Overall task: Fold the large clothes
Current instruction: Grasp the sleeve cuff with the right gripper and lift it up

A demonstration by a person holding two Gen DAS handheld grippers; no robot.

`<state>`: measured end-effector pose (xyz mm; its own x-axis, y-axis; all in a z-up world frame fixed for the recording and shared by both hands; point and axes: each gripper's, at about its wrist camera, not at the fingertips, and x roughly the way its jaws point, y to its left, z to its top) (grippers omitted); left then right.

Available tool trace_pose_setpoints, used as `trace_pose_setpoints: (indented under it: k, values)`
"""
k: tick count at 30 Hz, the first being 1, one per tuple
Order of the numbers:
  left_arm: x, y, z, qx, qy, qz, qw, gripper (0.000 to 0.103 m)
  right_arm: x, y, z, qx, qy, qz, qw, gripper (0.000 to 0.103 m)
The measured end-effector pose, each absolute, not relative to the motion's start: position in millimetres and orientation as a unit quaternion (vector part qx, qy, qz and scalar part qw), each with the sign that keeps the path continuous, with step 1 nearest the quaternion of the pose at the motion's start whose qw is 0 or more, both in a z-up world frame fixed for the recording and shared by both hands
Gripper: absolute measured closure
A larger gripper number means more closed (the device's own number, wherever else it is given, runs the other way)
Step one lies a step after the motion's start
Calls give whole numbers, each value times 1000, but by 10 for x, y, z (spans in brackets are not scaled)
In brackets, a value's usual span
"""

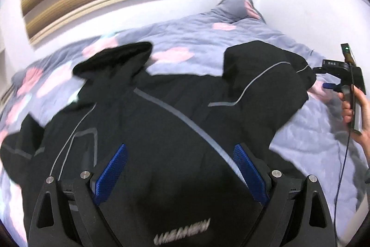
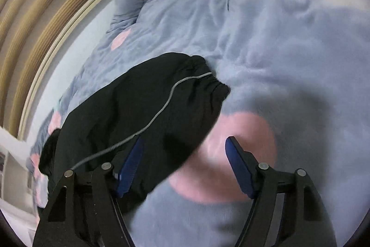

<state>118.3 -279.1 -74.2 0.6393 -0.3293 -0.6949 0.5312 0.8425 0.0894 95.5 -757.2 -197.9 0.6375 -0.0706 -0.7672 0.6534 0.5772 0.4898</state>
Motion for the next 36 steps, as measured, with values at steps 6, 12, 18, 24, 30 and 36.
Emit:
trace_pose_setpoints:
  k: [6,12,18,24,30,36]
  values:
    - [1438,-3161,-875,129,380,-264,877,10,1143,-7799,-2219,447,346,-198,801,26]
    - [1700,-3573,-1030,131,405,-275,862,10,1285,-7811,-2171,443,344,-179,808,84]
    - [1819,-4033,-1111,141,396,-297,858,10,755,-7645,-1481,364,293,-200,862,85]
    - [2013,-4585,-1664,169,475,-287,814,10,492,-7741,-1660,335,341,-298,827,85]
    - [1933,-4606,-1678,206,464,-287,812,10,304,-8017,-2209,417,357,-297,781,85]
    - [1903,-4123,-1362,174,456,-290,823,10,208,-7869,-1867,405,325,-271,810,85]
